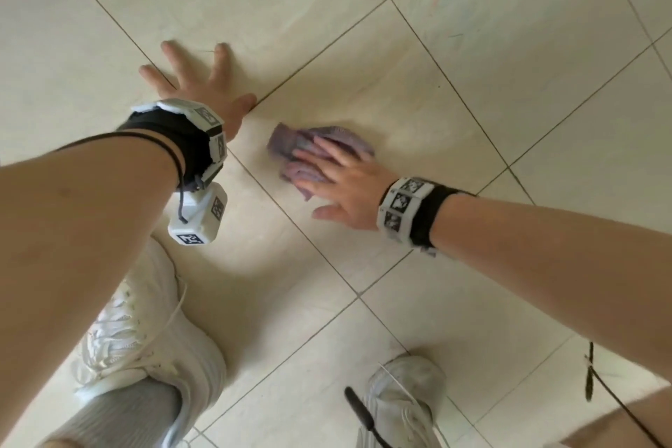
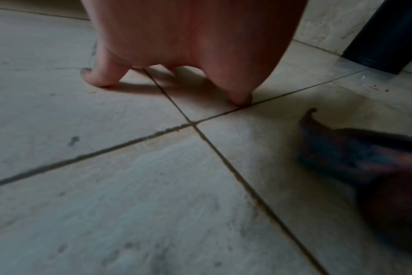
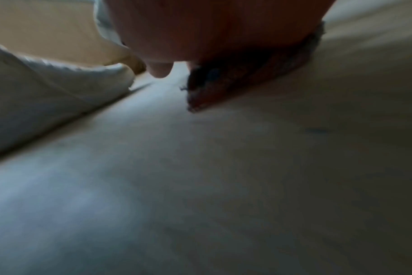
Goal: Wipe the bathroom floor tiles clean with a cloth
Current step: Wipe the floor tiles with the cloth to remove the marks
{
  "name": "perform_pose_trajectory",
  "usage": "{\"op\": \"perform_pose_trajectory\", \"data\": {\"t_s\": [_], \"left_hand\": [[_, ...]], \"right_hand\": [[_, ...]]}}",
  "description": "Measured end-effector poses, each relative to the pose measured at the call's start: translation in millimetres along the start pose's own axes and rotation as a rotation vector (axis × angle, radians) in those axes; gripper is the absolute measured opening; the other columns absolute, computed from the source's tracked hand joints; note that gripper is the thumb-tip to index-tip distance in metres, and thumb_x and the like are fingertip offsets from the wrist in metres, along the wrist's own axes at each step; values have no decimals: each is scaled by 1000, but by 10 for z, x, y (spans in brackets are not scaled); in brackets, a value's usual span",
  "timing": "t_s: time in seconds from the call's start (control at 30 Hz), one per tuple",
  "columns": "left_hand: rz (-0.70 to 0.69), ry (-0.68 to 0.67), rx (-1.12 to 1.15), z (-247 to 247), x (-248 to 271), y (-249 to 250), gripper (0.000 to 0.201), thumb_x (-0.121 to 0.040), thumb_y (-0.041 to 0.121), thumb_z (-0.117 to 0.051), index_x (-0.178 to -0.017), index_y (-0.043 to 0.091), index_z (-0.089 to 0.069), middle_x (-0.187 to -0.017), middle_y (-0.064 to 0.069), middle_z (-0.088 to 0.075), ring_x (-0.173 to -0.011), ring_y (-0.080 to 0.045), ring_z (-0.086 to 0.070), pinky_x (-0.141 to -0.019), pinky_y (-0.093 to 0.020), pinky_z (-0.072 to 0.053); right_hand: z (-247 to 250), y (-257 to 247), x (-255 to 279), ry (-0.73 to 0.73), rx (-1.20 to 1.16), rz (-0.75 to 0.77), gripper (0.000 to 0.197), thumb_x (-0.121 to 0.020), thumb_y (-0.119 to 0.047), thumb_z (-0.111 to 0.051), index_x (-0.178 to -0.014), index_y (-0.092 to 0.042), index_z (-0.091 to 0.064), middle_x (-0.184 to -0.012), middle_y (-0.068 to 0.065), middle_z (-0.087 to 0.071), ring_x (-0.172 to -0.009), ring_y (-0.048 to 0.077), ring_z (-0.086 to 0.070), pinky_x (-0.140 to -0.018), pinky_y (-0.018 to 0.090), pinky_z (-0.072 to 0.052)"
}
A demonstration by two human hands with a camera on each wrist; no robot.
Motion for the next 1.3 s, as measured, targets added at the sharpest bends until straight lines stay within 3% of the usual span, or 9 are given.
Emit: {"op": "perform_pose_trajectory", "data": {"t_s": [0.07, 0.2, 0.33, 0.57, 0.73, 0.87, 1.07, 1.2, 1.3], "left_hand": [[-3, 13, 5, 6, 11, -10, 65, -94, 62, -39, -145, 47, -1, -159, -7, 20, -141, -56, 7, -99, -77, -20], [16, 8, -3, 38, 13, 29, 67, -91, 66, -43, -143, 46, -5, -159, -10, 15, -140, -56, -1, -98, -76, -23], [-17, 8, 17, 100, 16, 283, 72, -90, 65, -47, -146, 42, -8, -159, -17, 18, -142, -54, 6, -101, -76, -21], [-279, 44, -8, 178, -76, 881, 53, -98, 50, -43, -143, 39, -16, -160, -9, 17, -144, -48, 8, -111, -65, -13], [-290, 1, -27, 257, -247, 1470, 73, -92, 66, -44, -150, 47, -3, -158, -15, 27, -143, -54, 11, -111, -69, -7], [-305, 0, -125, 264, -296, 1867, 97, -81, 82, -42, -153, 39, 6, -157, -22, 24, -142, -55, 14, -106, -75, -10], [-265, -50, -175, 306, -226, 1945, 102, -78, 85, -41, -152, 42, 14, -157, -20, 27, -142, -55, 13, -106, -74, -10], [-246, -75, -216, 328, -261, 1999, 104, -76, 87, -40, -150, 43, 19, -157, -24, 25, -142, -57, 8, -108, -75, -11], [-232, -73, -245, 336, -257, 2038, 106, -75, 87, -40, -149, 43, 21, -156, -27, 24, -141, -59, 5, -108, -75, -10]], "right_hand": [[58, 427, 72, 28, 39, -109, 70, -95, -65, -17, -155, -29, -15, -164, 6, -3, -149, 34, 5, -120, 54, 0], [294, 1322, 101, 89, -143, -519, 68, -97, -64, -19, -155, -36, 3, -162, 0, 18, -148, 26, 18, -118, 49, 6], [389, 1645, -24, 141, -275, -694, 66, -96, -64, -19, -153, -42, 6, -162, -6, 18, -148, 27, 16, -119, 53, 3], [494, 1560, -27, 297, -367, -761, 59, -102, -48, -26, -156, -31, -7, -164, 2, 4, -150, 28, 4, -121, 47, -4], [332, 1421, 63, 436, -501, -913, 56, -102, -42, -31, -155, -24, -21, -161, 7, -17, -148, 27, -11, -120, 42, -10], [310, 1285, 263, 553, -747, -1048, 54, -103, -40, -34, -153, -23, -26, -159, 8, -20, -145, 30, -17, -119, 42, -17], [121, 980, 868, 908, -1115, -1384, 54, -99, -40, -44, -149, -21, -38, -155, 3, -27, -139, 27, -30, -116, 43, -27], [-245, 739, 1382, 894, -1155, -1689, 53, -100, -38, -43, -150, -22, -36, -158, 4, -22, -139, 28, -29, -117, 40, -26], [-589, 537, 1680, 748, -1101, -1934, 54, -101, -41, -38, -152, -25, -29, -160, 4, -16, -140, 29, -26, -117, 40, -24]]}}
Point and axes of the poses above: each hand's wrist, its own x-axis away from the middle knuckle, its own z-axis out of the back of the hand, y = z × x, the point moved 3 cm from there along -x, towards the middle knuckle
